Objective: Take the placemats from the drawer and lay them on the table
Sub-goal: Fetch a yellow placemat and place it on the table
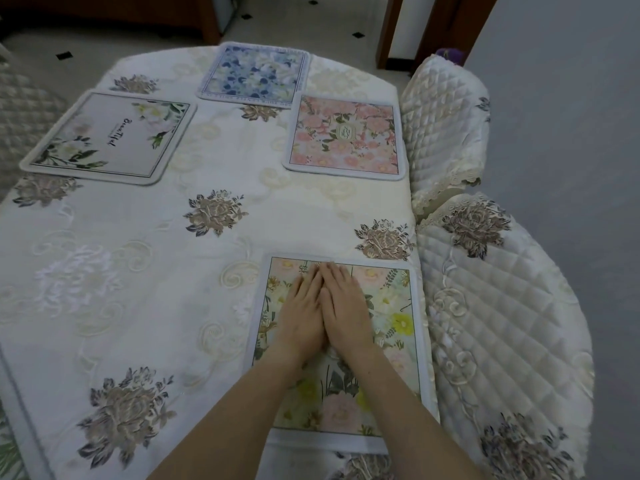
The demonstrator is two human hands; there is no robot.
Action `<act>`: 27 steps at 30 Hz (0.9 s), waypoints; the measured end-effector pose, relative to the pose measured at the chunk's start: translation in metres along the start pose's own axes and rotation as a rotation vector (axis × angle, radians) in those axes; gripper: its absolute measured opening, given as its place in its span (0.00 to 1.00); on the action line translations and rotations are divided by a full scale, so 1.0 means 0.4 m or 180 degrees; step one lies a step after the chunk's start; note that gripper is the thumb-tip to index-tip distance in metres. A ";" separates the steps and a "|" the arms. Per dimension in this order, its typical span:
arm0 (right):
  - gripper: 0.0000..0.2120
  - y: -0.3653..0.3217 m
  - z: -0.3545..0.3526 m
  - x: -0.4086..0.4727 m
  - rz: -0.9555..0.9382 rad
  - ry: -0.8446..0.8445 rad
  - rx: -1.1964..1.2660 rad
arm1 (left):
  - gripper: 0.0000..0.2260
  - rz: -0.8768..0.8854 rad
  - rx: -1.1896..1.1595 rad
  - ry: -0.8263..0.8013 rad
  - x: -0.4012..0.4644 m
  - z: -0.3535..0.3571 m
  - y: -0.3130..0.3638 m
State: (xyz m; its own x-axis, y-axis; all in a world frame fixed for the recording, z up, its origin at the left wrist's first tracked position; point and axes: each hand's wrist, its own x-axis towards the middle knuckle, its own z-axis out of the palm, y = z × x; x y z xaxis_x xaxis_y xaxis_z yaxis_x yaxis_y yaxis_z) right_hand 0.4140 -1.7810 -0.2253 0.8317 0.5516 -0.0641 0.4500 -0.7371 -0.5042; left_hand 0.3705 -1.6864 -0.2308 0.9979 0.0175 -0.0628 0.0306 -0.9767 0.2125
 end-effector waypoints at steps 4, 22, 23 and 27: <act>0.25 0.071 -0.001 -0.020 -0.0075 -0.0018 -0.0596 | 0.26 -0.0019 -0.0088 0.0232 -0.017 0.023 -0.045; 0.30 0.030 -0.053 -0.168 0.0168 0.0130 -0.0664 | 0.26 0.0120 -0.0047 0.0351 -0.172 -0.006 0.019; 0.29 0.000 -0.023 -0.198 0.0094 0.0087 -0.0549 | 0.26 0.0111 -0.0159 0.0348 -0.201 0.016 0.053; 0.27 -0.025 0.058 -0.280 0.0088 -0.0017 -0.0376 | 0.27 -0.0064 -0.0269 0.0347 -0.275 0.083 0.083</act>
State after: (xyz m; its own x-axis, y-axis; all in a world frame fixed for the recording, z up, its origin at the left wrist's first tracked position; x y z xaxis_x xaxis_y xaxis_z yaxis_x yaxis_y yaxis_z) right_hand 0.3087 -1.8264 -0.2332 0.8427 0.5322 -0.0813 0.4624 -0.7928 -0.3971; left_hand 0.2597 -1.7278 -0.2492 0.9972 0.0644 0.0373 0.0507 -0.9545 0.2938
